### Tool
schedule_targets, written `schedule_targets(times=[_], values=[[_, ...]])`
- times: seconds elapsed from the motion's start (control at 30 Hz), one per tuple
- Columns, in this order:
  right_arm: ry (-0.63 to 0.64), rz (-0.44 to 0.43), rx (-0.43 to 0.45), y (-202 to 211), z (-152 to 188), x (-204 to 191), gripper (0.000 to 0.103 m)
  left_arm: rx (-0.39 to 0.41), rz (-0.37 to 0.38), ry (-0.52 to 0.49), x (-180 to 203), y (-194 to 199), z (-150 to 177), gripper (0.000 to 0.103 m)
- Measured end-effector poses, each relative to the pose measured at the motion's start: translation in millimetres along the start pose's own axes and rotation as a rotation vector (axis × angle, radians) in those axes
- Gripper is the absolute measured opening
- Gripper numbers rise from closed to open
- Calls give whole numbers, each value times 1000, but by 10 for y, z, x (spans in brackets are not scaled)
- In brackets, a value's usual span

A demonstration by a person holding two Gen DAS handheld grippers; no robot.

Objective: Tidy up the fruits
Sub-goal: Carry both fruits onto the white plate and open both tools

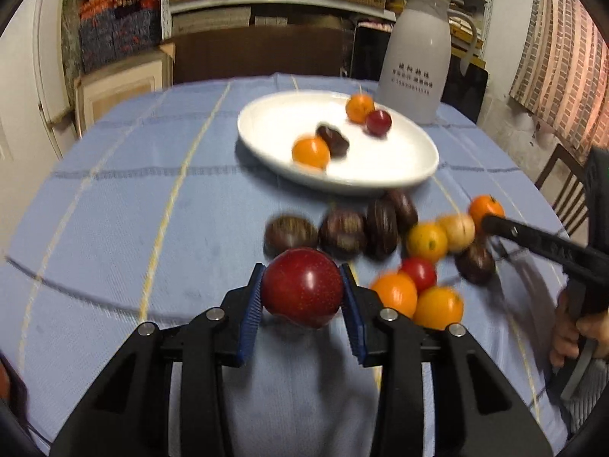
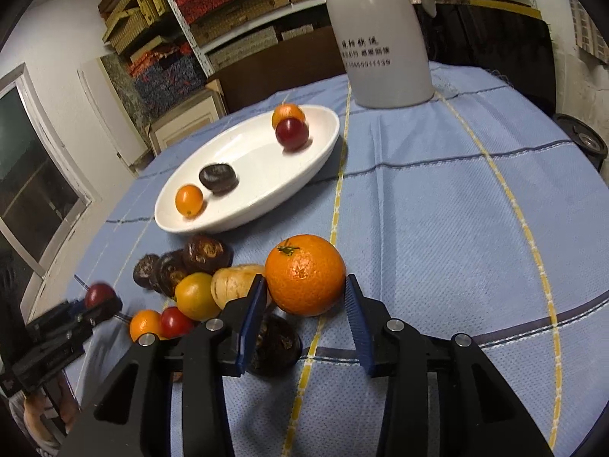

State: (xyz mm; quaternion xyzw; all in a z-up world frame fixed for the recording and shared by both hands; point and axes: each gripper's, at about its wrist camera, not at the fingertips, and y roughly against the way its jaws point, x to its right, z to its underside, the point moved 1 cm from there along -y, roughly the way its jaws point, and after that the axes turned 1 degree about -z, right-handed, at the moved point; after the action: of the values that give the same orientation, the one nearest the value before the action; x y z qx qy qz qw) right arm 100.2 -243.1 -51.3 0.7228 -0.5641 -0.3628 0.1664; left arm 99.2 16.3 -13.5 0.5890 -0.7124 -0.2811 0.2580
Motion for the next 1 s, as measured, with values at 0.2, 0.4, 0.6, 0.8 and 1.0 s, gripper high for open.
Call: schedule_targets(times=[0.2, 0.4, 0.6, 0.8, 1.0], values=[[5, -16, 60, 239, -280, -63, 42, 102, -71, -47, 148, 30, -671, 37], [58, -12, 126, 286, -795, -296, 42, 150, -77, -13, 186, -203, -1154, 37], [49, -37, 113, -172, -1028, -383, 42, 115, -105, -12, 124, -767, -1342, 37], [86, -22, 42, -608, -1035, -458, 42, 79, -114, 2, 10, -1154, -1381, 37], [101, 0, -4, -797, -972, -435, 43, 49, -107, -4, 5, -1339, -1352, 38]])
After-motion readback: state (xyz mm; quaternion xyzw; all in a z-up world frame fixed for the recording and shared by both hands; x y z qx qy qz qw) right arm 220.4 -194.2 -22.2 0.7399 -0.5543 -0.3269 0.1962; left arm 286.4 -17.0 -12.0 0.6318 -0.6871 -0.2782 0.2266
